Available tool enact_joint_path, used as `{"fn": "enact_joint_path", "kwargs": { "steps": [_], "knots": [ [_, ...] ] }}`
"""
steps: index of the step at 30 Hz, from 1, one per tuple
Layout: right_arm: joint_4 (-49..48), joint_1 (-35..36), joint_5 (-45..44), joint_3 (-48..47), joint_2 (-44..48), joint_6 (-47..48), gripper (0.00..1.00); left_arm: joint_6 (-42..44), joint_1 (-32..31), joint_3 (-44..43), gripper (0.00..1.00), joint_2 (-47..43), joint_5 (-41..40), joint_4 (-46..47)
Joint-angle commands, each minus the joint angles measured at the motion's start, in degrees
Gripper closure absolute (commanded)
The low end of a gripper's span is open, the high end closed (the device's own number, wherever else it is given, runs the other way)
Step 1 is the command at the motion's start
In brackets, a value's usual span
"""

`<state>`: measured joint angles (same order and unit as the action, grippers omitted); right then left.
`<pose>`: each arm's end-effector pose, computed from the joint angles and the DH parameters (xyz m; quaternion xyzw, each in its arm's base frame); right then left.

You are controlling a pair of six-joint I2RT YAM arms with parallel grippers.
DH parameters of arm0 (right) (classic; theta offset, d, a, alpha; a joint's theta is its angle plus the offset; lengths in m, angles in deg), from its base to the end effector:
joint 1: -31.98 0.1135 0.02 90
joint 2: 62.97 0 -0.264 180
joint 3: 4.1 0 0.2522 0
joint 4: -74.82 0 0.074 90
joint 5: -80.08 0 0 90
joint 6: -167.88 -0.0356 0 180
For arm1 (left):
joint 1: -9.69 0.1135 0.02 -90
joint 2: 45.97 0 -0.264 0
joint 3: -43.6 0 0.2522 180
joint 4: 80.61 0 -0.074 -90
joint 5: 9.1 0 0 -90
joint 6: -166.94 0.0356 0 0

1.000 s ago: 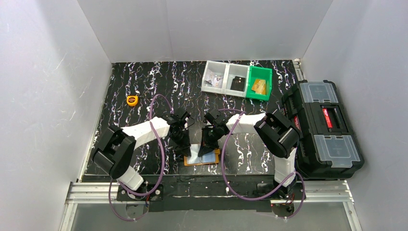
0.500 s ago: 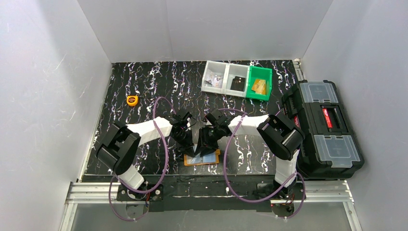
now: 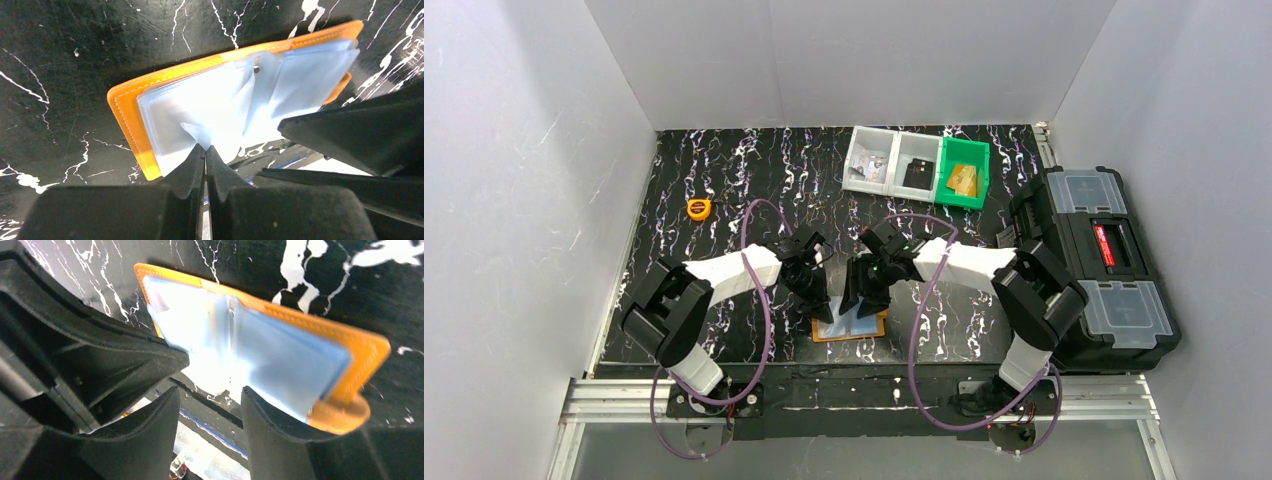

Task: Take the credit cards out of the card holder
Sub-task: Remove the credit card from the card holder.

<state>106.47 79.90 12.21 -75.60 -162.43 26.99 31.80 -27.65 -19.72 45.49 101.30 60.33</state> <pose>0.2181 0.2615 0.1634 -0.0257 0.9481 0.3158 0.0267 0.2236 -0.1862 0.1595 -0.0307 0.9649 -0.2588 0.0318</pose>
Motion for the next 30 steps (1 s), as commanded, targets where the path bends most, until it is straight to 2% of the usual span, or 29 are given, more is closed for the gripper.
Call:
{"fn": "enact_joint_path", "kwargs": {
  "steps": [1,11,25,30],
  "knots": [
    [6.36,-1.03,-4.04,-3.37,5.37,2.44,0.43,0.31,-0.09,-0.55,1.0,-3.32,0.18,-0.37],
    [10.34,-2.95,-7.55,-1.95,11.42,4.13,0.43,-0.7,-0.8,-3.53,1.0,-2.41,3.16,1.49],
    [12.35,-4.64,-11.13,2.39,16.35,4.41,0.43,-2.57,-3.05,-11.14,1.0,5.42,4.43,1.47],
    [11.64,-5.62,-11.39,4.24,16.39,4.27,0.41,-3.57,-3.34,-12.53,0.97,7.11,5.07,1.26]
  ]
}}
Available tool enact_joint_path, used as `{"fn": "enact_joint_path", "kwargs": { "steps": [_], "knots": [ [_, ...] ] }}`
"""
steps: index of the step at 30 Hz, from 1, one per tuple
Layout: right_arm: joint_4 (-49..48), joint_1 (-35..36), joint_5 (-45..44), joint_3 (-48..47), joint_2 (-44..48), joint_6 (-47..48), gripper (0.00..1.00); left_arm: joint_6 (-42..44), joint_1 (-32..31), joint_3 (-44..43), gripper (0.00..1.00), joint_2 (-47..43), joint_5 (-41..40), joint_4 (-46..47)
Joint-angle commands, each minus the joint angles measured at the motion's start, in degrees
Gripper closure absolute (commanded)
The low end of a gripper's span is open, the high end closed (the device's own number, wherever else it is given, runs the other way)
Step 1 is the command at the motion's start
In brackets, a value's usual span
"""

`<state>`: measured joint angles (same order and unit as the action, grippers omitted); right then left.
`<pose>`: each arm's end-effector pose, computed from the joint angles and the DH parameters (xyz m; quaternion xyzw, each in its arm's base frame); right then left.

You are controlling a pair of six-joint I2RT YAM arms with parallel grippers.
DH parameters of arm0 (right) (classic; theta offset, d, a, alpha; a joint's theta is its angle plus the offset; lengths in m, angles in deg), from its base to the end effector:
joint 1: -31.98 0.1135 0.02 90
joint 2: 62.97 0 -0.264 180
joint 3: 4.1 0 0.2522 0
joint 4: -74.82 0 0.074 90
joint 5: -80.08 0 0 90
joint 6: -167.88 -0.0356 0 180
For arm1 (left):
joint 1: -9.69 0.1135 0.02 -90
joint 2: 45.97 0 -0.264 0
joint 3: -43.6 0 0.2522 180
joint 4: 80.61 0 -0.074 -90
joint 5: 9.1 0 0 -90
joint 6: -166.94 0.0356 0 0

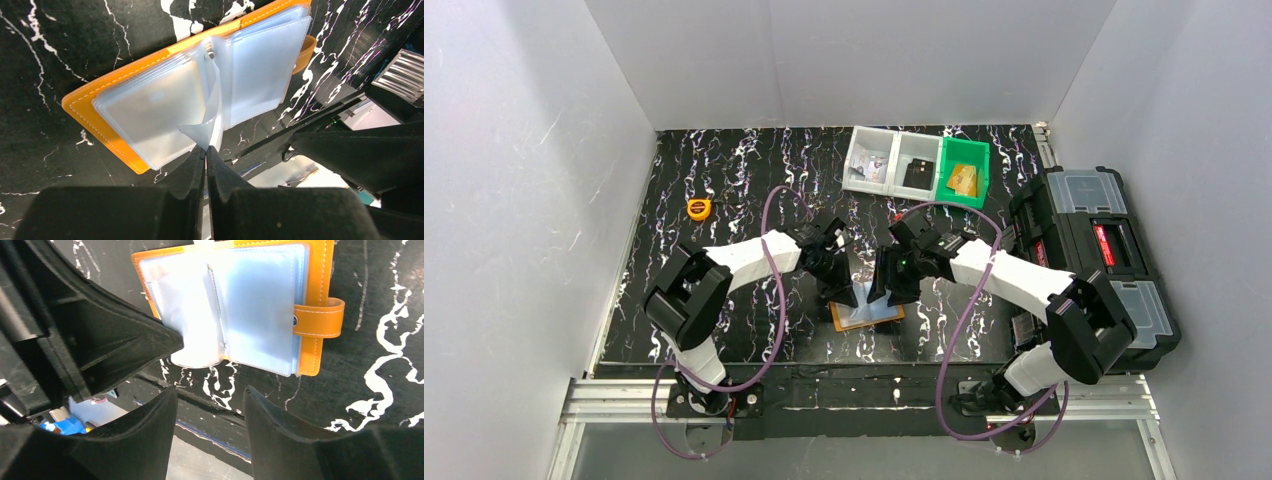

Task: Take the credit cards out of the card holder
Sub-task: Remove the credit card from the card holder.

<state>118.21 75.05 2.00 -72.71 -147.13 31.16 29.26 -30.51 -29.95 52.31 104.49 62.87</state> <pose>0.2085 0.2050 0.2153 0.0027 0.9587 0.2588 0.1180 0.2493 -0.2293 0.1758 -0.0112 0.9495 -0.3112 0.0376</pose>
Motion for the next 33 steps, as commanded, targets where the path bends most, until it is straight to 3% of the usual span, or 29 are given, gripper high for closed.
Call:
{"fn": "enact_joint_path", "kwargs": {
  "steps": [1,14,22,33],
  "knots": [
    [-0.37,-0.86,-1.29,1.77,1.02,-0.01,0.41,-1.33,-0.54,-2.61,0.96,0.52,1.94,-1.27],
    [0.69,-4.26,-10.61,4.93,0.27,2.11,0.39,-3.38,-0.77,-4.64,0.92,2.42,2.32,-1.16],
    [-3.72,-4.57,-9.16,7.17,-3.94,2.53,0.56,-4.17,-1.29,-6.04,0.91,3.75,2.81,-0.94],
    [-6.22,-4.57,-6.67,8.26,-5.06,2.79,0.6,-5.2,-1.99,-7.51,0.72,5.24,3.68,0.57]
  ]
}}
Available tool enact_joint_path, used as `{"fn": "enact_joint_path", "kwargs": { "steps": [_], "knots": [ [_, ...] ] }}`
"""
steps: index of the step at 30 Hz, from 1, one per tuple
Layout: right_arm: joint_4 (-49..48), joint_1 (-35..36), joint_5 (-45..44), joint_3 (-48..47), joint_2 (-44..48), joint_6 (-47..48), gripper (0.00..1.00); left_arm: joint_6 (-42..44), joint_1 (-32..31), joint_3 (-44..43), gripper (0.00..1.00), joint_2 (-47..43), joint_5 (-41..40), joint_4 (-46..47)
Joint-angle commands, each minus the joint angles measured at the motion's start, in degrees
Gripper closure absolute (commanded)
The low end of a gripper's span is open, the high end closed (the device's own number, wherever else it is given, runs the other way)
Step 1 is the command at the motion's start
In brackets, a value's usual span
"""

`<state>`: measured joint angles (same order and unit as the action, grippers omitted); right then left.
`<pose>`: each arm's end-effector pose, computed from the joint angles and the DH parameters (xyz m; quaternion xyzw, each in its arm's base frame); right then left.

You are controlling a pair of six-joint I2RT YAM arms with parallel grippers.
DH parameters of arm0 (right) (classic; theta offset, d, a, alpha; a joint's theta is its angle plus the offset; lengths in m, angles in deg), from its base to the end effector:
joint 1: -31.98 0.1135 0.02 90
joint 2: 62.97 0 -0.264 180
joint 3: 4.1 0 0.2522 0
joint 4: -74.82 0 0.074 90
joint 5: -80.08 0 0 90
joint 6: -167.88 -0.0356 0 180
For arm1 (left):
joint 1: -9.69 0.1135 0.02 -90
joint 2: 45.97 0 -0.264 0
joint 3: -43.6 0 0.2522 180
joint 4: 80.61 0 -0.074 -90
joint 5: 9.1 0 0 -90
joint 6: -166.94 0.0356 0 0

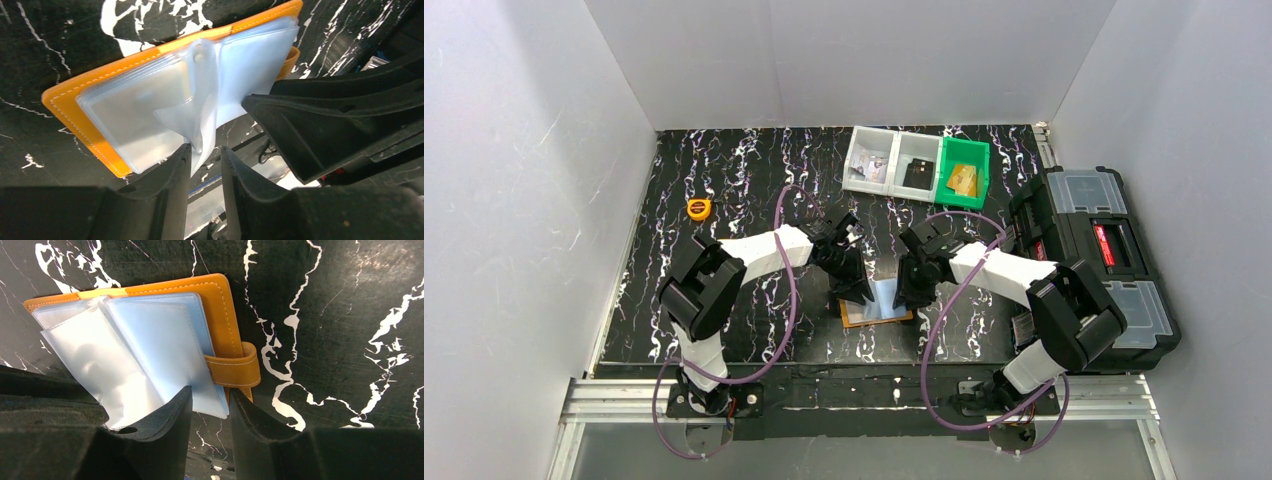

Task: Take the credit cards out of the card holder
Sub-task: Remove the credit card from the card holder.

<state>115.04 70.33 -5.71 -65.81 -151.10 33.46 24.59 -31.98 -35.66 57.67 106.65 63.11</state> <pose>0.2185 0.1762 0.1646 0.0444 0.9777 0.1607 0.1280 0.2616 -0.2535 0.1735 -0.0316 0.9442 -0.3276 0.0107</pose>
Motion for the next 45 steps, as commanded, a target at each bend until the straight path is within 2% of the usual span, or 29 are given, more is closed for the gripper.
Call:
{"fn": "enact_joint_path", "kwargs": {
  "steps": [1,6,12,17,22,33,40,45],
  "knots": [
    [-3.19,0.15,1.25,1.4,-1.07,0.47,0.61,-0.69,-0.52,-1.89,0.71,0.11,1.76,0.74],
    [-3.28,0.15,1.83,1.88,-0.45,0.23,0.61,-1.36,-0.7,-2.52,0.68,0.62,2.45,2.25],
    [-1.56,-0.28,0.99,2.85,6.44,0.67,0.65,-2.07,-1.24,-7.28,0.61,5.39,4.44,3.48],
    [7.0,-0.49,-3.91,0.57,15.44,1.2,0.63,-2.64,-1.76,-9.66,0.44,6.99,5.24,4.07],
    [10.16,-0.48,-6.5,0.28,19.09,1.19,0.62,-3.36,-1.88,-10.66,0.37,6.9,6.2,4.48],
    [14.0,-0.55,-9.82,-0.2,26.06,0.27,0.62,-5.55,-2.38,-14.0,0.36,9.81,9.34,6.98],
    [14.65,-0.56,-9.58,0.18,27.07,-0.1,0.62,-5.9,-2.55,-16.62,0.35,13.67,12.06,8.29],
    [15.06,-0.56,-9.36,0.02,27.08,0.03,0.61,-5.49,-2.54,-18.5,0.28,13.49,13.67,9.0]
  ]
}}
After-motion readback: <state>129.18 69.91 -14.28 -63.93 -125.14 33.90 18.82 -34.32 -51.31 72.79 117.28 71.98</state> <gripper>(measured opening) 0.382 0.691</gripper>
